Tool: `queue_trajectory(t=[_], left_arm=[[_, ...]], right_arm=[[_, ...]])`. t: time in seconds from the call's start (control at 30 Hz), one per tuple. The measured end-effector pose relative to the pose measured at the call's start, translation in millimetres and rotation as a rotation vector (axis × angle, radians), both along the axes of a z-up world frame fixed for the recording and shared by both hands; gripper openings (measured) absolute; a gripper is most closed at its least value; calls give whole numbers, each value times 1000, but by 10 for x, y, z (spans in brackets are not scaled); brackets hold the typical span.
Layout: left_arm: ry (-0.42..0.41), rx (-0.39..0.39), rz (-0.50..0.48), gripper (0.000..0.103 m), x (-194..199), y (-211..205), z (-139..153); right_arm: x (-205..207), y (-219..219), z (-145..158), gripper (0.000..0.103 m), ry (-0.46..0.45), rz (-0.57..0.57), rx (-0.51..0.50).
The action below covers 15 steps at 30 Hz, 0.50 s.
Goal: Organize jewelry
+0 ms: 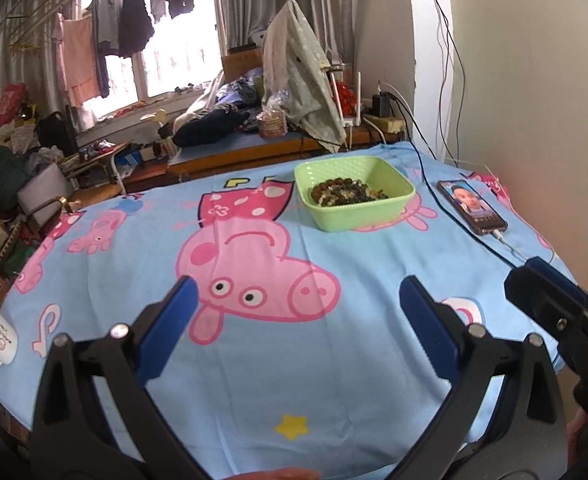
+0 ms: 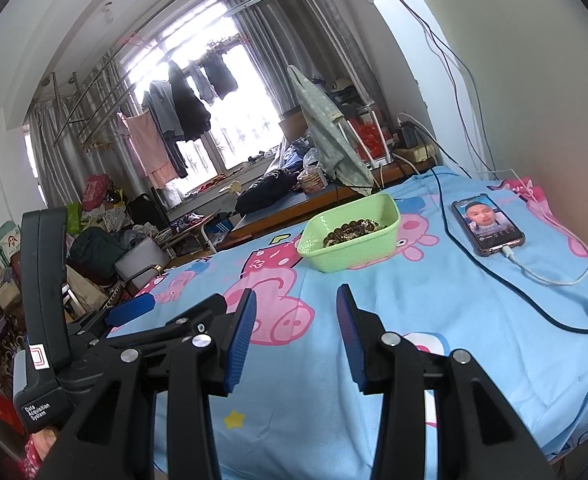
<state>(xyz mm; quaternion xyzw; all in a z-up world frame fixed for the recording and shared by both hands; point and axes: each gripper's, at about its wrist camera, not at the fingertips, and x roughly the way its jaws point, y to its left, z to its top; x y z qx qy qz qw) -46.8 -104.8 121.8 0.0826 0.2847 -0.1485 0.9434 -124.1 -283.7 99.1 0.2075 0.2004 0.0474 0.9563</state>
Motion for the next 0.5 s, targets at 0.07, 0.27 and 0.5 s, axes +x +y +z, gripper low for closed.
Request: queue_trajectory(t=[0.07,0.27,0.5], left_arm=[[-4,-5,2,97,-3,26,32],[-33,-19,26,97,-41,143,123],[-41,-44,53,97,-41,315,172]], right_arm=[[-1,15,25,12,-2,3,-5],[34,102,166,12,-17,21,-38],[111,249,305,12,-31,58,-84]])
